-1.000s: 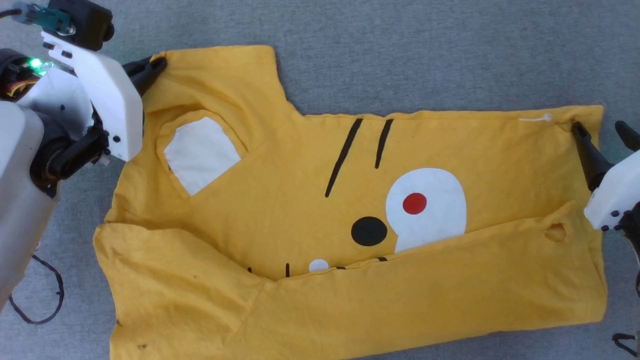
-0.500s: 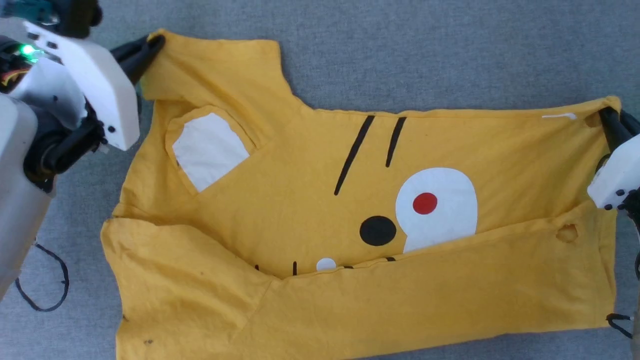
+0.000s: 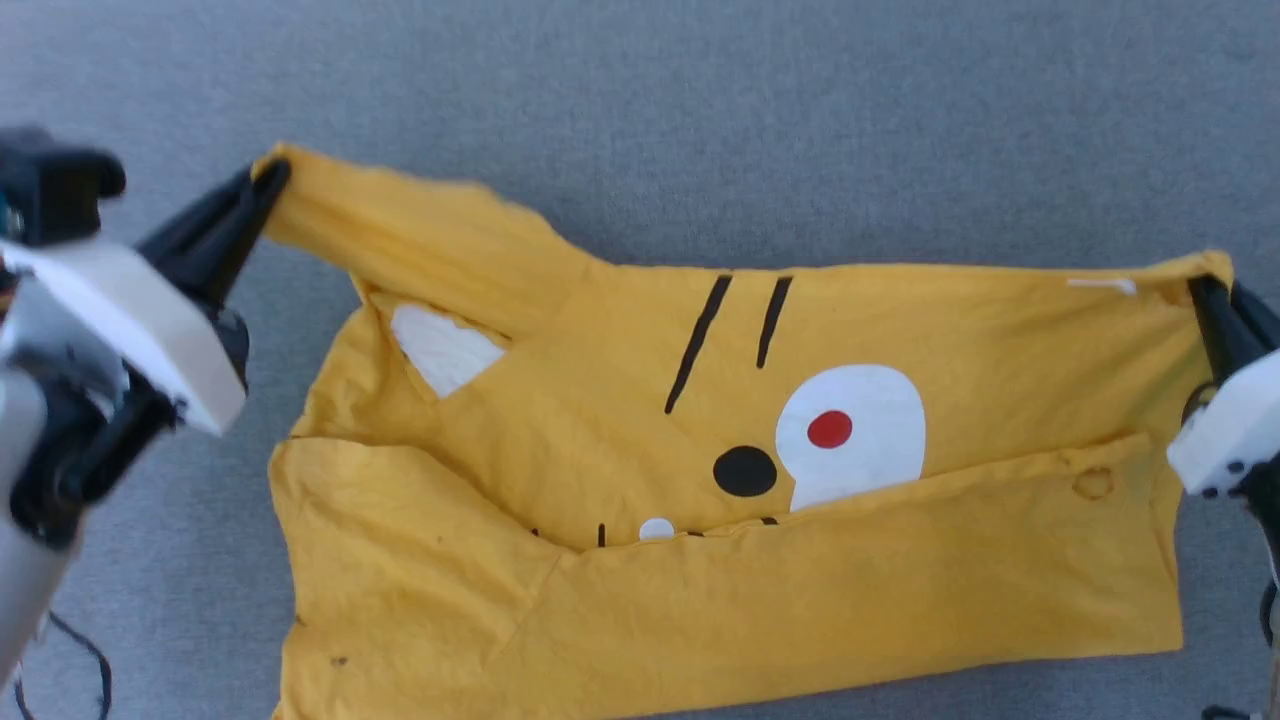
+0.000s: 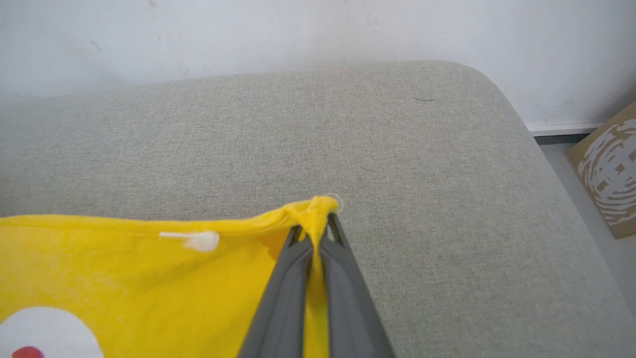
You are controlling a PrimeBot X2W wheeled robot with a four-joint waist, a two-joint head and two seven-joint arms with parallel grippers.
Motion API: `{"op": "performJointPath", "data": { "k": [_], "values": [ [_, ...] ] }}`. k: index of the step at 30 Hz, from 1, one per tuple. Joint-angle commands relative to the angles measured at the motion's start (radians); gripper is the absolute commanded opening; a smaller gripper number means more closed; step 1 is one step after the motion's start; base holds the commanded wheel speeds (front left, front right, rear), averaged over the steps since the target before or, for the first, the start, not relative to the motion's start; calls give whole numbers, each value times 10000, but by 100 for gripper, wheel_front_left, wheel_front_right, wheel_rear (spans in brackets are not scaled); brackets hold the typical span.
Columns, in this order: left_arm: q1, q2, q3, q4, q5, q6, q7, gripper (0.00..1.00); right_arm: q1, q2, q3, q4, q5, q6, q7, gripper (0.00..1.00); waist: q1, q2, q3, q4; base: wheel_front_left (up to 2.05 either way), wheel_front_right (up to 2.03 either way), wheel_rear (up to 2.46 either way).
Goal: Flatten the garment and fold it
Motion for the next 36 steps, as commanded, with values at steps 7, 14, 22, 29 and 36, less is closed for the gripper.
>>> {"op": "performJointPath", "data": {
  "k": [7, 14, 22, 29, 36],
  "values": [
    [2466, 420, 348, -1618, -603, 859, -922, 0, 1517, 127, -90, -681, 503, -9, -174, 0, 0, 0, -1564, 411, 0, 0, 0],
    [5150, 676, 569, -2756, -1276, 1699, -1835, 0, 3119, 367, -367, -921, 1165, -9, -266, 0, 0, 0, -2338, 577, 0, 0, 0],
    [7229, 142, -62, -2946, -1937, 1918, -2231, 0, 4392, 612, -451, -254, 1228, -9, -581, 0, 0, 0, -2850, 697, 0, 0, 0],
    [6783, -633, -482, -1797, -1675, 1881, -2281, 13, 4173, 707, -405, 524, 1008, -9, -891, 0, 0, 0, -2922, 809, 0, 0, 0],
    [6104, -1192, -578, -749, -1395, 1922, -2439, 100, 3707, 752, -768, 1147, 689, -9, -1088, 100, 0, 0, -2952, 774, 0, 0, 0]
  ]
}}
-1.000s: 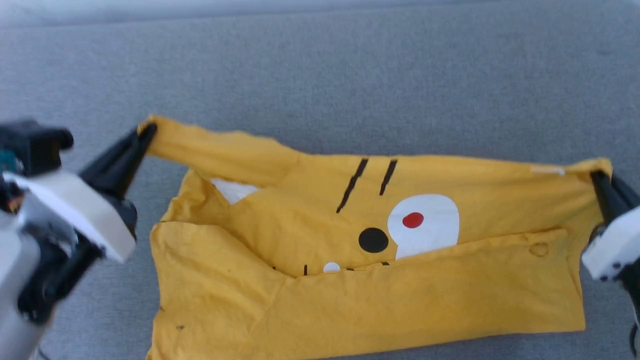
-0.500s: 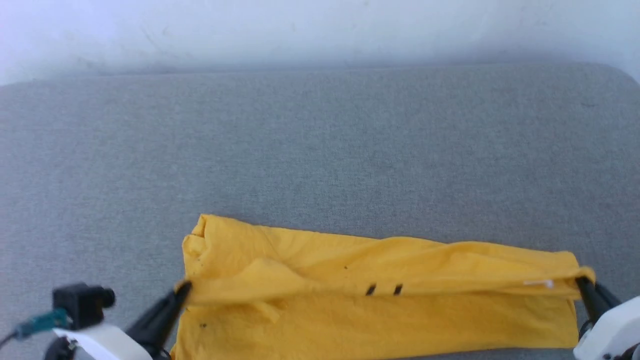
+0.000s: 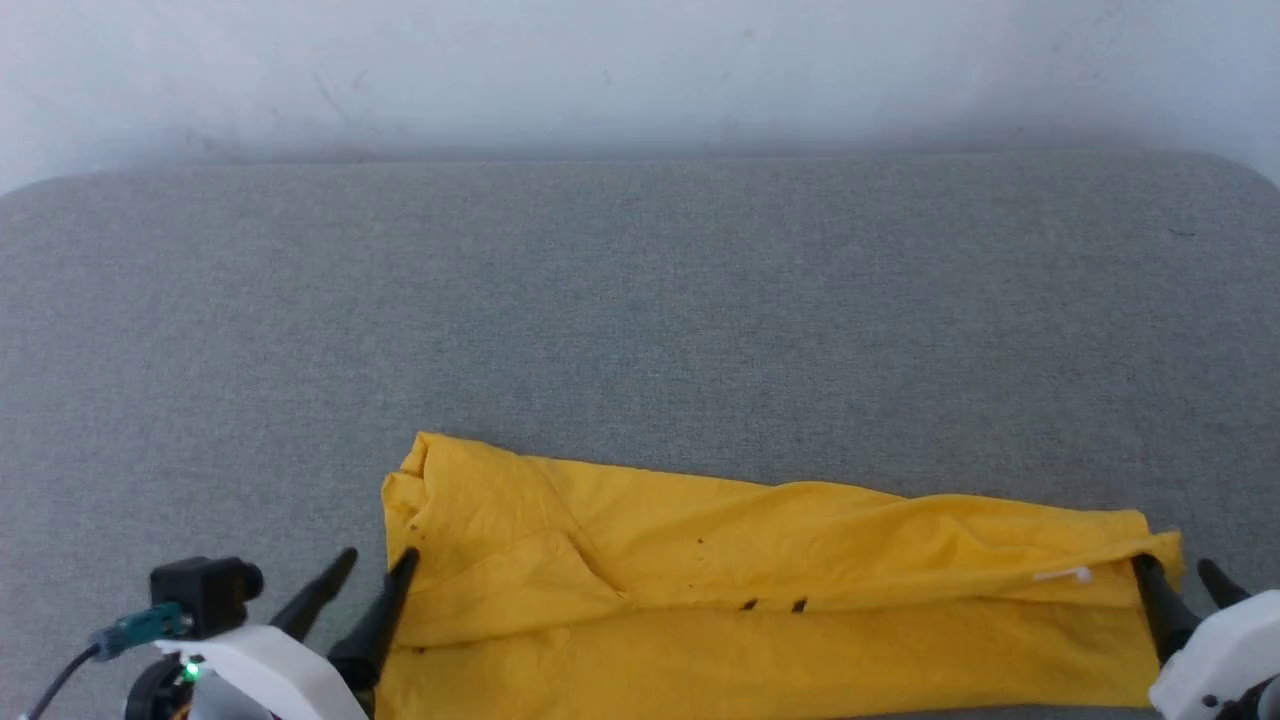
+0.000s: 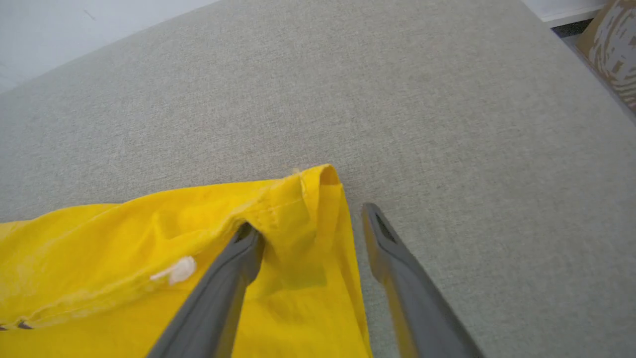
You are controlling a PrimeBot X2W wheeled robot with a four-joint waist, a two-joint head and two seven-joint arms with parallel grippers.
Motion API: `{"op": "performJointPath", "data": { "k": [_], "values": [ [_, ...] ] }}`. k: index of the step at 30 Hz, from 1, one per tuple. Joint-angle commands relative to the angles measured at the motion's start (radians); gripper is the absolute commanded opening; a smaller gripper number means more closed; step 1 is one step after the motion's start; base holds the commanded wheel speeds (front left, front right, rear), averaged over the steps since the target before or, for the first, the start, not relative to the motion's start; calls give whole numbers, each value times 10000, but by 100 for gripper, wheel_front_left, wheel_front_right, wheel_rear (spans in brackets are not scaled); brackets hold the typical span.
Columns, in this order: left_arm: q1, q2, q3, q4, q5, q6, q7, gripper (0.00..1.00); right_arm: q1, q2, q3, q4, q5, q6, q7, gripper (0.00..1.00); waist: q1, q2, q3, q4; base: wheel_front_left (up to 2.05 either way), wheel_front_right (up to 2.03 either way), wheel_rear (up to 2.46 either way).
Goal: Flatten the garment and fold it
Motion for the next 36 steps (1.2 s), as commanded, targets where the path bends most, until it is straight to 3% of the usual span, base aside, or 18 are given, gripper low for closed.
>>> {"op": "performJointPath", "data": {
  "k": [1, 10, 14, 19, 36],
  "values": [
    [-95, -10, 76, 7, 28, 72, -92, 100, -93, 10, -75, 24, 23, -9, 20, 100, -1, -1, -26, -24, 0, 0, 0],
    [792, -73, 1397, -1256, 552, 1441, -1434, 100, 126, 18, -515, -309, 242, -9, 90, 100, -1, -1, -137, -110, 0, 0, 0],
    [1203, -278, 1643, -1909, 950, 1778, -1527, 100, 140, 19, -579, -10, 581, -9, 55, 100, -1, -1, -94, 1, 0, 0, 0],
    [1526, -258, 1847, -2356, 1211, 1979, -1551, 100, 692, 19, -345, -88, 1430, -9, 1135, 100, -1, -1, 26, 237, 0, 0, 0],
    [1562, -199, 2259, -2596, 1435, 1900, -1567, 100, 1744, 20, -473, -1111, 1054, -9, 3070, 100, -1, -1, 344, 215, 0, 0, 0]
  ]
}}
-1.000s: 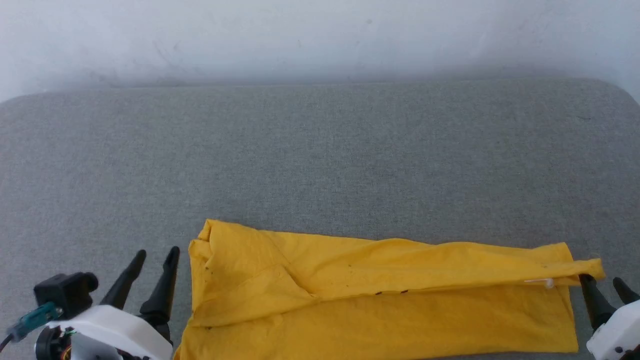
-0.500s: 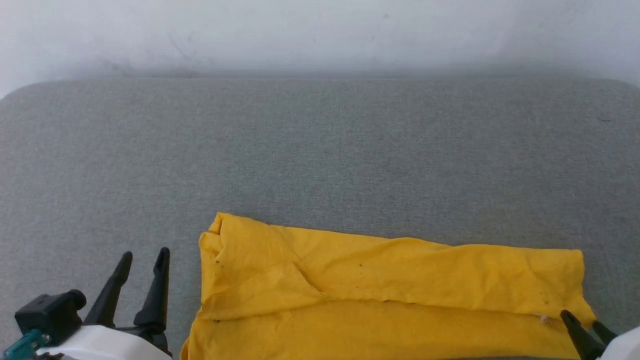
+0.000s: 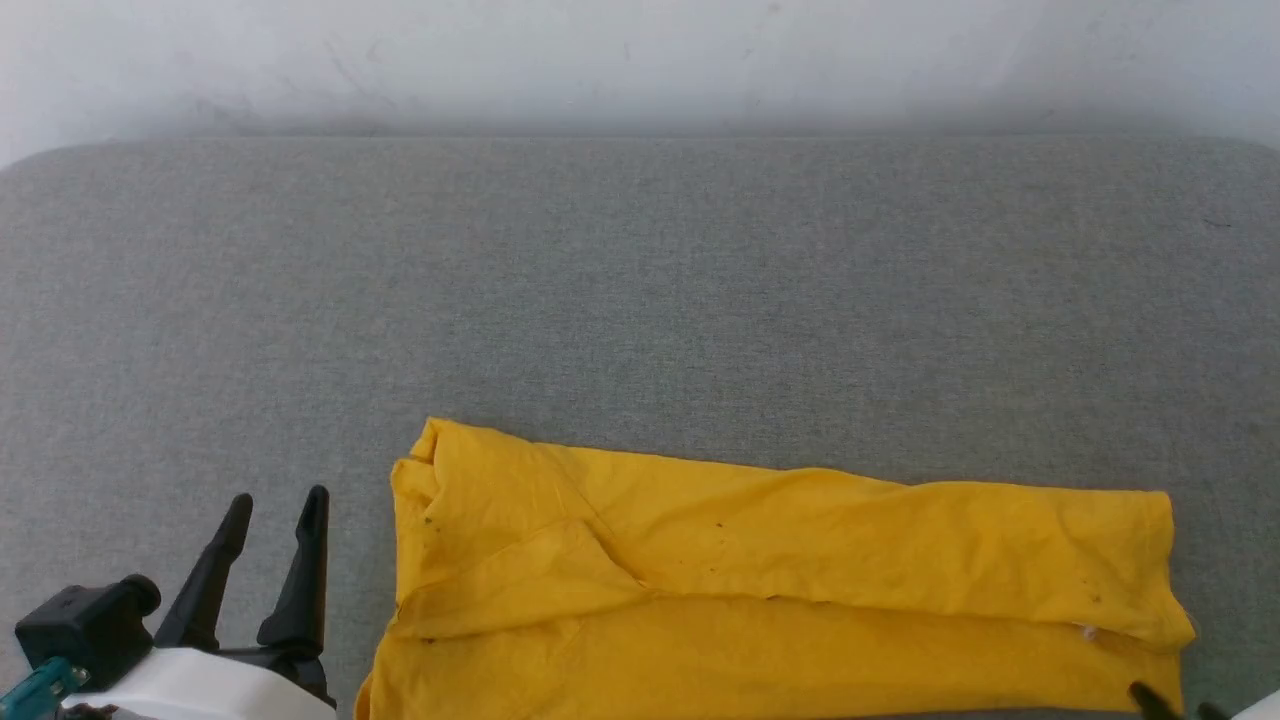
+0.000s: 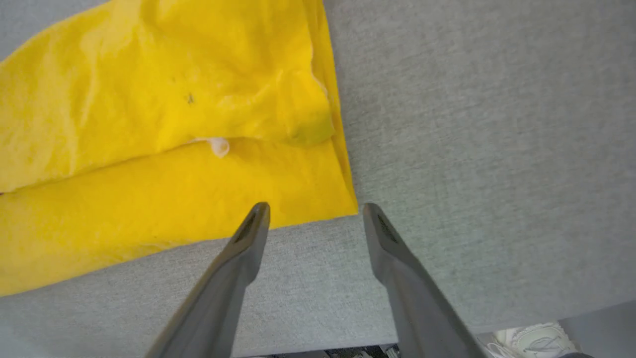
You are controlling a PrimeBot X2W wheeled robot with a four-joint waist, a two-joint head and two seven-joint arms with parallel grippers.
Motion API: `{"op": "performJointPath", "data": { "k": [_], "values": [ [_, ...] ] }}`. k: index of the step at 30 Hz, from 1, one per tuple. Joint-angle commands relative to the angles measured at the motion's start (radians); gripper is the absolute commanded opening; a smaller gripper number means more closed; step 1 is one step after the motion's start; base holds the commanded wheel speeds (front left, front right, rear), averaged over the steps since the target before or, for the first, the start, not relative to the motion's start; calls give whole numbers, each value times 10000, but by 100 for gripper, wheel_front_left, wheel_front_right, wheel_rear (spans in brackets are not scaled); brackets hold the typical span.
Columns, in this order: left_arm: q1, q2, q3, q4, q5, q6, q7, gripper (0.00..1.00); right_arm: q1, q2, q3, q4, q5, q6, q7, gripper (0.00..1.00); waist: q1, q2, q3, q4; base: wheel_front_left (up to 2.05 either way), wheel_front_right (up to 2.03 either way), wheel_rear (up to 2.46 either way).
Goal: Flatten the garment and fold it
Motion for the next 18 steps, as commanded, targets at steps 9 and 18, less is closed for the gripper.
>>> {"op": "performJointPath", "data": {
  "k": [9, 18],
  "values": [
    [-198, 6, -116, 73, 347, -8, -19, 100, -965, -24, -643, -23, -738, -6, -1600, 100, 0, 0, -62, -106, 0, 0, 0],
    [-596, 252, -268, -8, 620, -59, 241, 100, -1832, -24, -119, 1440, -1035, -6, -2025, 100, 0, 0, 294, 282, 0, 0, 0]
  ]
}}
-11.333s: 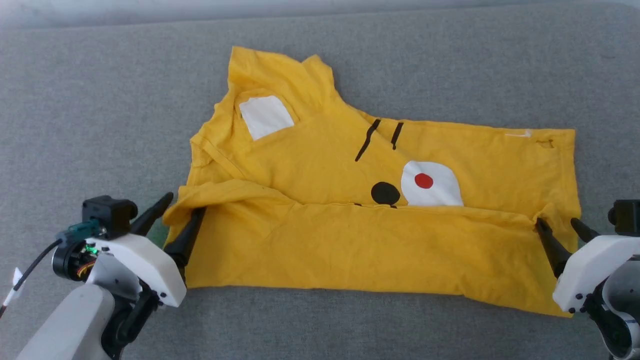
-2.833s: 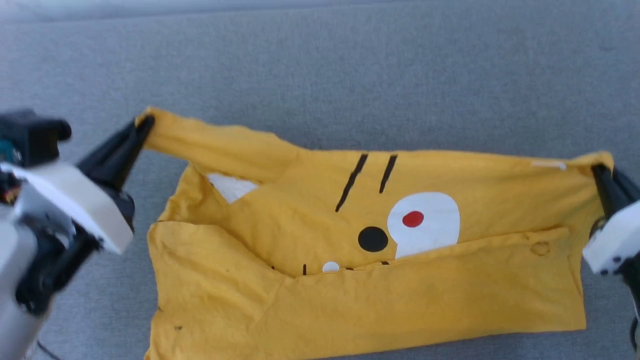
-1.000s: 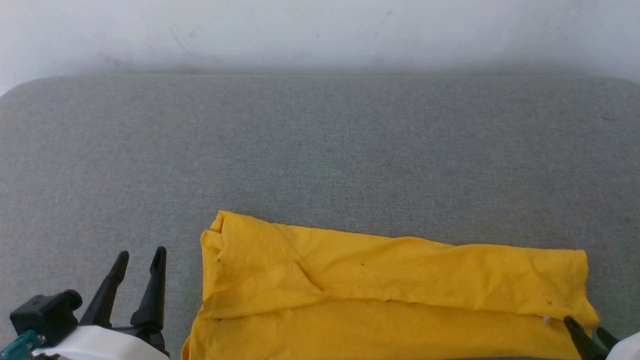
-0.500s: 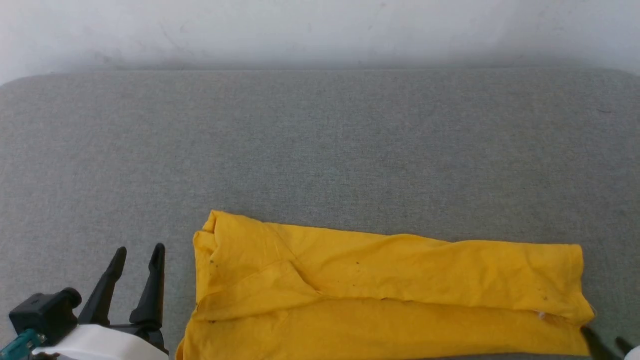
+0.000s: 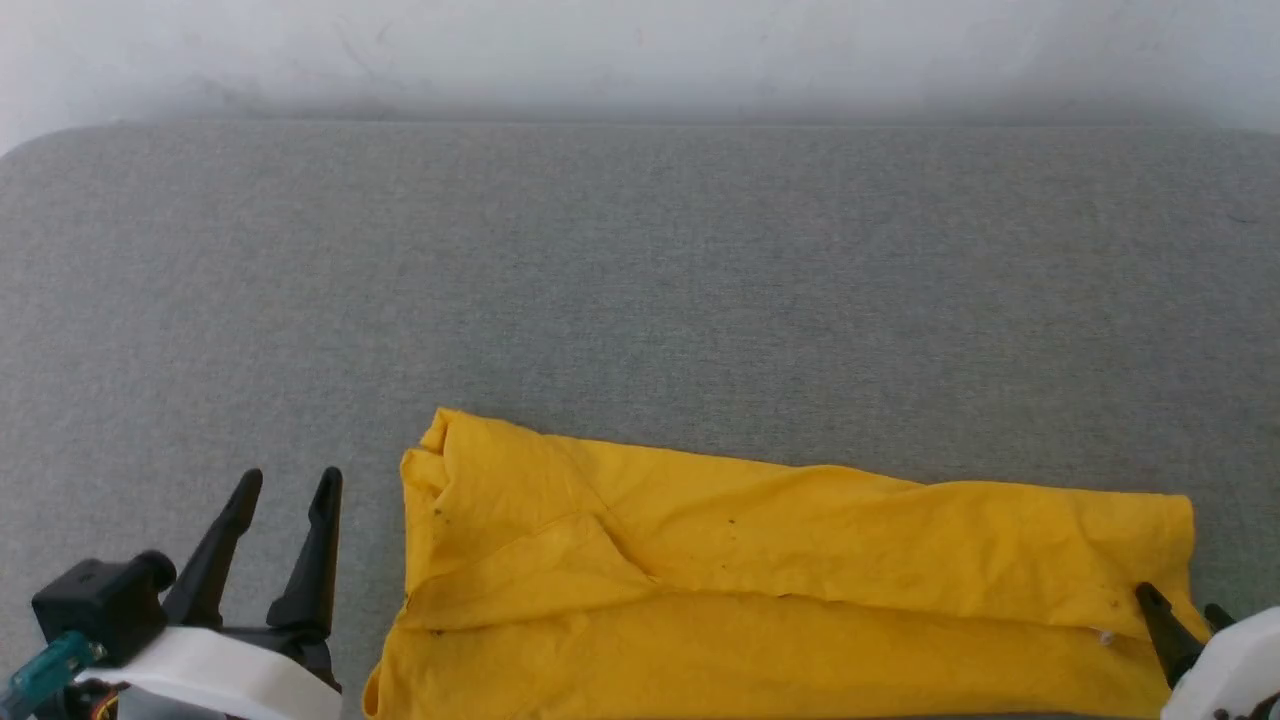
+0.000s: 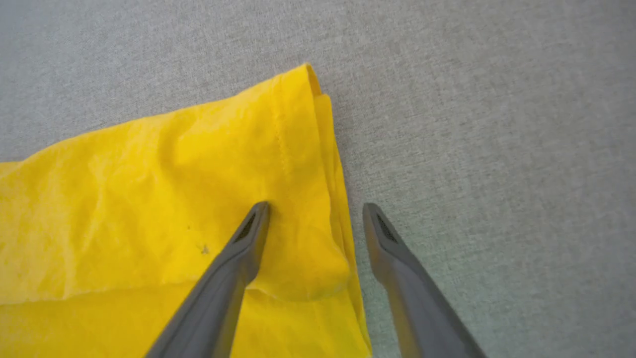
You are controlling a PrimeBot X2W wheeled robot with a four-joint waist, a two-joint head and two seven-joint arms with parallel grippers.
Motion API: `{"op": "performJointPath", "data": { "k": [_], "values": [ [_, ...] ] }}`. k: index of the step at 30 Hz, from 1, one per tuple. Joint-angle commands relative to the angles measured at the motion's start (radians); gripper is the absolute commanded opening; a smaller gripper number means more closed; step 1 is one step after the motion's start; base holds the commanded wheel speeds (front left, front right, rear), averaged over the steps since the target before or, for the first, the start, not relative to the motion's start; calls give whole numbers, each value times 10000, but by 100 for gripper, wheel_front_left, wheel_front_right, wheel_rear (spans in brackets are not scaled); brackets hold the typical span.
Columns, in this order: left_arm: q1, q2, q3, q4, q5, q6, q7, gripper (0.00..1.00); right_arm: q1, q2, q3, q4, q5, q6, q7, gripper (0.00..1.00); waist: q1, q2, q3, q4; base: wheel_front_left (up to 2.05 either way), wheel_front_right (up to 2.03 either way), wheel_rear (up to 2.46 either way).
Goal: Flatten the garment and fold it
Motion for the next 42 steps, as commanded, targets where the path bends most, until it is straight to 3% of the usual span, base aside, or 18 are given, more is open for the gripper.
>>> {"op": "performJointPath", "data": {
  "k": [1, 8, 9, 10, 12, 17, 26, 32, 37, 42],
  "values": [
    [-203, 74, -14, -27, 90, -63, 50, 100, -219, -9, -4, 155, -71, -6, -90, 100, -1, 0, 149, 163, 0, 0, 0],
    [-564, 112, -221, 8, 284, -124, 251, 100, -624, -9, -174, 1125, -209, -6, -51, 100, -1, 0, 335, 426, 0, 0, 0],
    [-602, 93, -259, 29, 309, -128, 265, 100, -639, -9, -168, 1234, -176, -6, 46, 81, -1, 0, 343, 436, 0, 0, 0],
    [-636, 75, -293, 59, 336, -129, 272, 100, -654, -9, -166, 1315, -132, -6, 127, 48, -1, 0, 347, 437, 0, 0, 0],
    [-683, 29, -359, 129, 367, -138, 281, 100, -691, -9, -178, 1408, -13, -6, 238, 0, -1, 0, 333, 412, 0, 0, 0],
    [-642, -69, -411, 292, 359, -107, 249, 100, -848, -9, -476, 1264, -92, -6, 106, 0, -1, 0, 122, 217, 0, 0, 0],
    [-391, -101, -436, 468, 398, 33, 176, 100, -1230, -217, -1669, 601, -2123, -6, -893, 0, -1, 0, -360, -147, 0, 0, 0],
    [-301, -144, -573, 544, 426, 54, 213, 100, -1225, -437, -1952, 614, -2560, -6, -1029, 0, -1, 0, -622, -196, 0, 0, 0],
    [-207, -208, -689, 620, 453, 104, 225, 100, -964, -206, -1115, 231, -1714, -6, -528, 0, -1, 0, -912, -168, 0, 0, 0],
    [-52, -342, -740, 683, 430, 165, 164, 100, -410, -49, 794, -728, -194, -6, 567, 0, -1, 0, -1141, -119, 0, 0, 0]
  ]
}}
